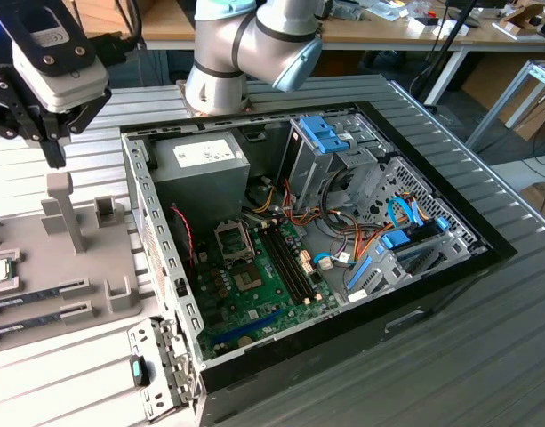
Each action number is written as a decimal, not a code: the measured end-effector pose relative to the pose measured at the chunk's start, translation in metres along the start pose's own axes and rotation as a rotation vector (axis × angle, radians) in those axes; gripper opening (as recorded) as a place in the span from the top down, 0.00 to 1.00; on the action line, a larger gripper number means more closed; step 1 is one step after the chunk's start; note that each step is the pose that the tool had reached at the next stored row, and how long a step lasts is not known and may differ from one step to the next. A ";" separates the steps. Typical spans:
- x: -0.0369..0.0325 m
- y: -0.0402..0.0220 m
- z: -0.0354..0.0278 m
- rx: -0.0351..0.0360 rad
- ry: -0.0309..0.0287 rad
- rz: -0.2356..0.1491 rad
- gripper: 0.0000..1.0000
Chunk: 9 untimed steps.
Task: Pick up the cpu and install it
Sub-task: 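Reach for the cpu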
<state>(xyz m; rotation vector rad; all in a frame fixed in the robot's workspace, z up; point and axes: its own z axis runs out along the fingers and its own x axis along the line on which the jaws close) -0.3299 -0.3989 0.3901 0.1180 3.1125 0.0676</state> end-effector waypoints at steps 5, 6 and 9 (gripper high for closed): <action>0.0034 -0.0003 0.0002 0.0000 0.0000 0.000 0.89; 0.0043 -0.0003 0.0002 0.0000 0.0000 0.000 0.89; 0.0065 -0.0005 0.0003 0.0000 0.0000 0.000 0.89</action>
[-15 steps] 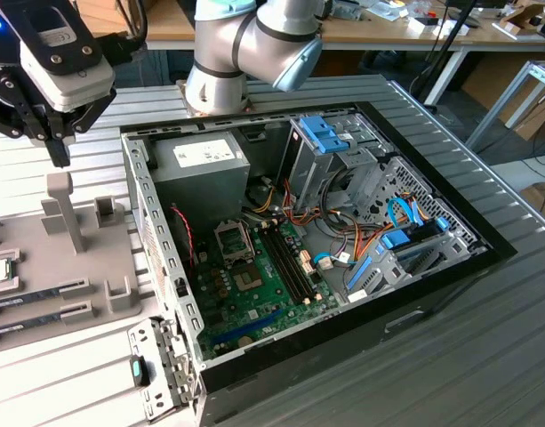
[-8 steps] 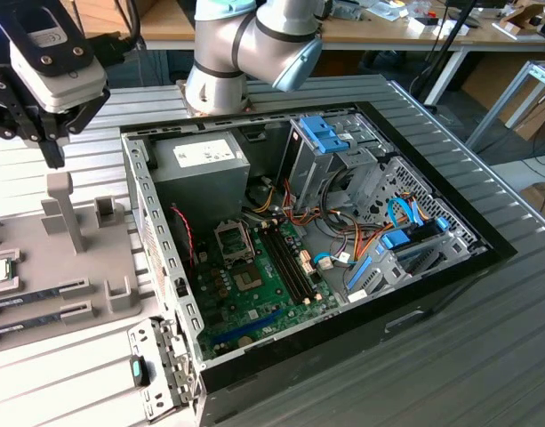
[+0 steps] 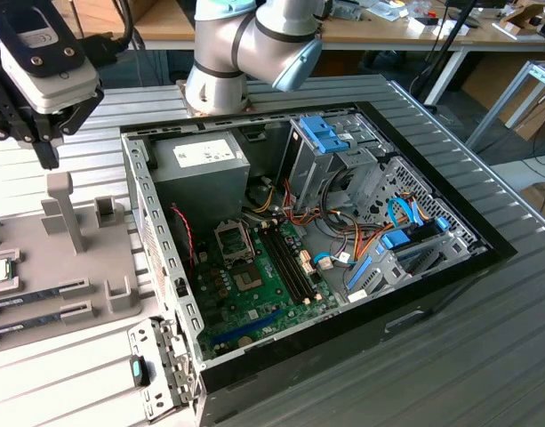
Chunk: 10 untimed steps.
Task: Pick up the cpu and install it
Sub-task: 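Reach for the cpu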
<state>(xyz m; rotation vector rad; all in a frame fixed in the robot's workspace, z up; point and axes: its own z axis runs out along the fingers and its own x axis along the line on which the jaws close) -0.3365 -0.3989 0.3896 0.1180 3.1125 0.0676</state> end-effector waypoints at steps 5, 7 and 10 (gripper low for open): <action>0.0047 -0.0004 0.0002 0.0000 0.0000 0.000 0.89; 0.0069 -0.0005 0.0003 0.0000 0.0000 0.000 0.89; 0.0094 -0.0007 0.0003 0.0000 0.0000 0.000 0.89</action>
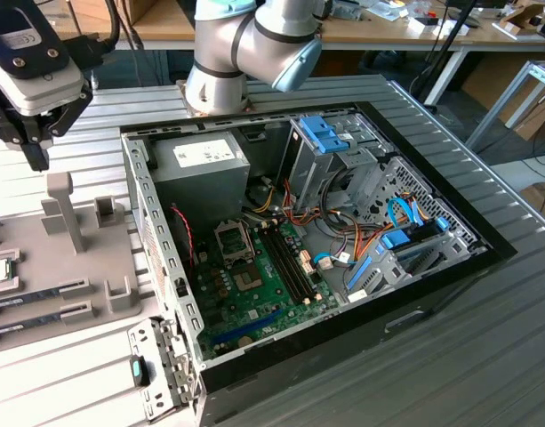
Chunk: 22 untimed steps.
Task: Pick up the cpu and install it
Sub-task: 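Reach for the cpu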
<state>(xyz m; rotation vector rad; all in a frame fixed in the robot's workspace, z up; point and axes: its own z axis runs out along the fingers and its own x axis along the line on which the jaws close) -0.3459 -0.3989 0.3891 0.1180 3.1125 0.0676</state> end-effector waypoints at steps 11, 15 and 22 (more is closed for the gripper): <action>0.0090 -0.0007 0.0003 0.0000 0.0000 0.000 0.89; 0.0120 -0.0009 0.0004 0.0000 0.0000 0.000 0.89; 0.0184 -0.0015 0.0006 -0.0001 -0.0001 0.000 0.89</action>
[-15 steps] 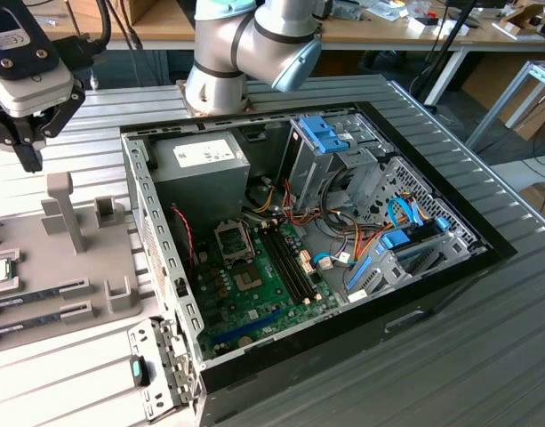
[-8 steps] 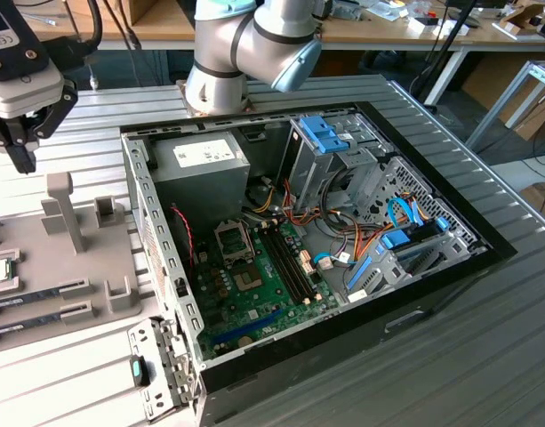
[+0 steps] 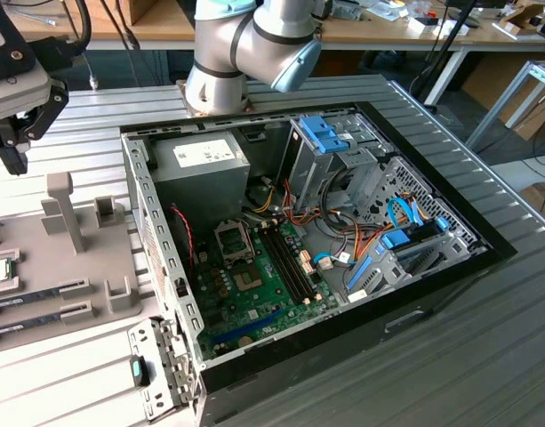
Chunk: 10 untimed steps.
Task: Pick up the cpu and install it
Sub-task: 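Reach for the cpu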
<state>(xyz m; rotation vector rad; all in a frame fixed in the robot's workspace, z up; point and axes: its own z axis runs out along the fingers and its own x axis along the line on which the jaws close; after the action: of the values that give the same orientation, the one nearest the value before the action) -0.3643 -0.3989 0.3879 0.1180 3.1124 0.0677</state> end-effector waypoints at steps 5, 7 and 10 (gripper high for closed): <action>0.0040 -0.0003 0.0001 0.0001 0.0001 0.000 0.89; 0.0055 -0.0004 0.0001 0.0001 0.0000 0.000 0.89; 0.0121 -0.0010 0.0003 0.0001 0.0000 0.000 0.89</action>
<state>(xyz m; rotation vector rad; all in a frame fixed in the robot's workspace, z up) -0.3764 -0.3990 0.3873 0.1179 3.1125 0.0676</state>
